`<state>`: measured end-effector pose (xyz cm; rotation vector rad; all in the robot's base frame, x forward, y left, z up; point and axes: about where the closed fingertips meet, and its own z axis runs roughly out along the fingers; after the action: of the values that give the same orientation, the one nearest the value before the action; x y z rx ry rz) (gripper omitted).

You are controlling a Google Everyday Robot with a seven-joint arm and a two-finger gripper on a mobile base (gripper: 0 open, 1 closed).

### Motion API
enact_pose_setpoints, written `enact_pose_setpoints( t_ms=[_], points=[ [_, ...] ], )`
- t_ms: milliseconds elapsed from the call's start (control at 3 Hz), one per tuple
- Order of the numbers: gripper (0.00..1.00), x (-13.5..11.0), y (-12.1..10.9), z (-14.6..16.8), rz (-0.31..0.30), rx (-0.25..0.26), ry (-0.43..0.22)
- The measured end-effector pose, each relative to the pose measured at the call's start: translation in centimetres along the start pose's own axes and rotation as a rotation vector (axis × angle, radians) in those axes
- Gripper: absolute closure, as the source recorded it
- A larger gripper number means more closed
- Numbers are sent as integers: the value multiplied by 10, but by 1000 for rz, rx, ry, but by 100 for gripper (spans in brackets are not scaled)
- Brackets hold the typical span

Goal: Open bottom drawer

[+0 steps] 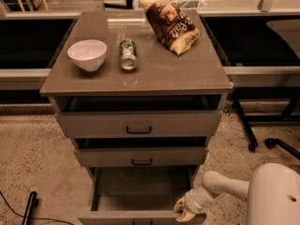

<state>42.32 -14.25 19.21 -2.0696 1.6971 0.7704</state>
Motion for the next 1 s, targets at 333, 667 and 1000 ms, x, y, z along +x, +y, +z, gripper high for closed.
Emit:
enact_pose_setpoints(
  t_ms=[333, 667, 1000],
  points=[
    [47, -6, 10, 0, -18, -22, -88],
    [24, -13, 25, -3, -47, -83, -120],
    [0, -13, 26, -3, -46, -84, -119]
  ],
)
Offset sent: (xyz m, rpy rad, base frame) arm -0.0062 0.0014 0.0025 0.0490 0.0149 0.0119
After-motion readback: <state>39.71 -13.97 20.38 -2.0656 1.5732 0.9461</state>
